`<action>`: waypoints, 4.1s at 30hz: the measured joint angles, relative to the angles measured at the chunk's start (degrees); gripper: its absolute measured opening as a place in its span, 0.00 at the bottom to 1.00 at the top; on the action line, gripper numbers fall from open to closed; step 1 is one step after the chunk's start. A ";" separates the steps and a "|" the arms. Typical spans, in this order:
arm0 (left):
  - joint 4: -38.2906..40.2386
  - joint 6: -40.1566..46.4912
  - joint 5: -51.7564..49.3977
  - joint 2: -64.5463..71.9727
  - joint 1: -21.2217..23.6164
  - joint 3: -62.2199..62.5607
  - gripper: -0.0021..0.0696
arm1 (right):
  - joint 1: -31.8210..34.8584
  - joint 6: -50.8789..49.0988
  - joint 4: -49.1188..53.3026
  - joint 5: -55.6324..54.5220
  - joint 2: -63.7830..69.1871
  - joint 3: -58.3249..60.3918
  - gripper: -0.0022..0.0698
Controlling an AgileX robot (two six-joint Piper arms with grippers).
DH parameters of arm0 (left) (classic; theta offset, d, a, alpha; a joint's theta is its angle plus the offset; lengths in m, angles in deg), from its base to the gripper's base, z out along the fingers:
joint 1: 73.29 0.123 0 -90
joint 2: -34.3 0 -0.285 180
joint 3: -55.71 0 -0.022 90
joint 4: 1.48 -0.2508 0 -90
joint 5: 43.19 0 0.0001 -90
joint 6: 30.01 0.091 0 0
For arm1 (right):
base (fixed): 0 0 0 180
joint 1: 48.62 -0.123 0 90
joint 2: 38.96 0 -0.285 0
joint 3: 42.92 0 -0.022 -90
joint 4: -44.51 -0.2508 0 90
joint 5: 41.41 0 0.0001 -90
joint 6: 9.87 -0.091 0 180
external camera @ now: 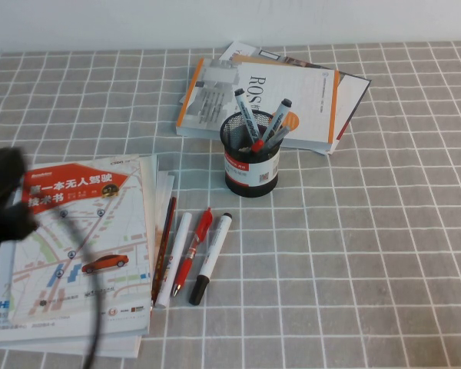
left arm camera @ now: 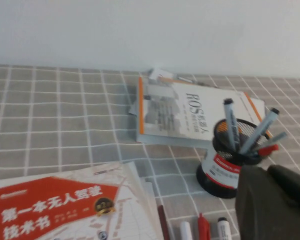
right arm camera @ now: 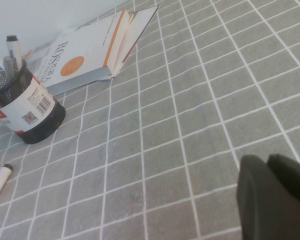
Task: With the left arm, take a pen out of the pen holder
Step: 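Take a marker out of the pen holder and lay it on the table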
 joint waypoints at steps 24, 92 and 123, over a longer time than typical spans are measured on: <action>15.14 16.61 7.12 53.23 -12.93 36.13 0.22 | 0.00 1.37 0.00 0.00 0.00 0.00 0.01; 23.60 23.15 10.53 70.40 -13.05 54.65 0.17 | 0.00 1.49 -0.18 0.00 0.00 0.00 0.01; -18.16 -2.73 -52.97 56.75 -25.60 66.74 0.17 | 0.00 1.49 -0.18 0.00 0.00 0.00 0.01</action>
